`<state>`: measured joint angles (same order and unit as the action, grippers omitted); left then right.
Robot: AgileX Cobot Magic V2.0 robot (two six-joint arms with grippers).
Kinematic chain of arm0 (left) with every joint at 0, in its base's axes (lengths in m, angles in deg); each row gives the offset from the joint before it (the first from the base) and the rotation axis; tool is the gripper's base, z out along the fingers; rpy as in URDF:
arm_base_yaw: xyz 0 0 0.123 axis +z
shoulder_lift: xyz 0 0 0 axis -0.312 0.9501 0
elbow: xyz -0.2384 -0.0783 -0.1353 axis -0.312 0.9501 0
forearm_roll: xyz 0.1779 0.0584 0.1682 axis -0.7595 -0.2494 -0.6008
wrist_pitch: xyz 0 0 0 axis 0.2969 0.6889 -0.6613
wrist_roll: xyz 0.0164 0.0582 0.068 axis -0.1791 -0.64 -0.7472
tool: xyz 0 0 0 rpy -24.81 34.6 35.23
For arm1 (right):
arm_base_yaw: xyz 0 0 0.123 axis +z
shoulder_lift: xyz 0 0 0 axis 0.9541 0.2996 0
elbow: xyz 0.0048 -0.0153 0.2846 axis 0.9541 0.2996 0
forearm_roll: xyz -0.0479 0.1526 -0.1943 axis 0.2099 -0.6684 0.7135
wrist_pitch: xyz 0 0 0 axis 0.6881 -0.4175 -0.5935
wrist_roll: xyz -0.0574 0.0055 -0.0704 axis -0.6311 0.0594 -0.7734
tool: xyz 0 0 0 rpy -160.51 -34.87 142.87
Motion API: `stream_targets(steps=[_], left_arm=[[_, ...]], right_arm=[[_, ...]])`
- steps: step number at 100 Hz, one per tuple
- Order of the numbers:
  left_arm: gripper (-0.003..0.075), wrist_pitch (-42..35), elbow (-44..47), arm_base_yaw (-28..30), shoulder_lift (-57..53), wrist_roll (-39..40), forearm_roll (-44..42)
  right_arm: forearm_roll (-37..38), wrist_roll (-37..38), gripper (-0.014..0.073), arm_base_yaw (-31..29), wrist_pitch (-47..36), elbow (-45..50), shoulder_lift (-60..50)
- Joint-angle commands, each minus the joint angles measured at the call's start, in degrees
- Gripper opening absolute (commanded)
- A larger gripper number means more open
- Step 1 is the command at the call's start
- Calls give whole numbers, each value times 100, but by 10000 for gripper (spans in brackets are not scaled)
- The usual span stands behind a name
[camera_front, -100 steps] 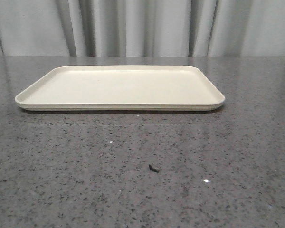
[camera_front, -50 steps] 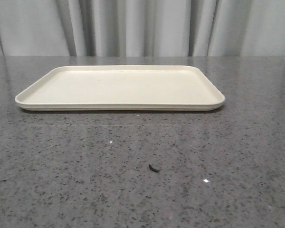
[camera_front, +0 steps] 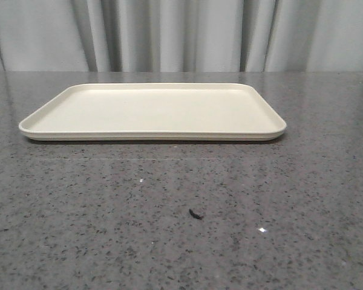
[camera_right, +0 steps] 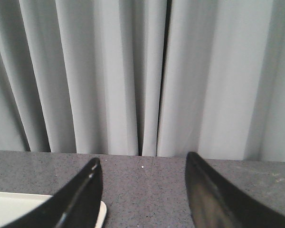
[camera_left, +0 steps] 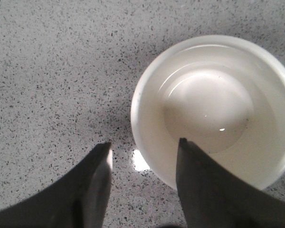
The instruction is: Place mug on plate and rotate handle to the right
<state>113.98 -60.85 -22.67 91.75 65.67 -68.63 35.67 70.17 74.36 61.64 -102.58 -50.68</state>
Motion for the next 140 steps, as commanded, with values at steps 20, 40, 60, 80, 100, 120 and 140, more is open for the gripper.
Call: stream_targets(steps=[20,40,60,80,100,120,140], left_arm=[[324,-5,-129,21,452,-1,-126],[324,-190,-129,21,671,-1,-126],[319,-243,-129,21,873,-1,-126],[267,-348,-129,21,965,-1,-126],[140,-348,-121,21,1111,-1,-134],[-18,-476,-121,21,1198,-1,-297],[-18,-500,-121,21,1216,-16,-299]], right_arm=[[-34,-59,405,7,-272,-192,55],[-34,-59,405,7,-260,-192,55],[-34,-59,405,7,-255,-192,55],[-34,-59,405,7,-247,-192,55],[-34,-59,405,7,-213,-192,55],[-34,-59,405,7,-201,-192,55],[-34,-59,405,7,-188,-192,55]])
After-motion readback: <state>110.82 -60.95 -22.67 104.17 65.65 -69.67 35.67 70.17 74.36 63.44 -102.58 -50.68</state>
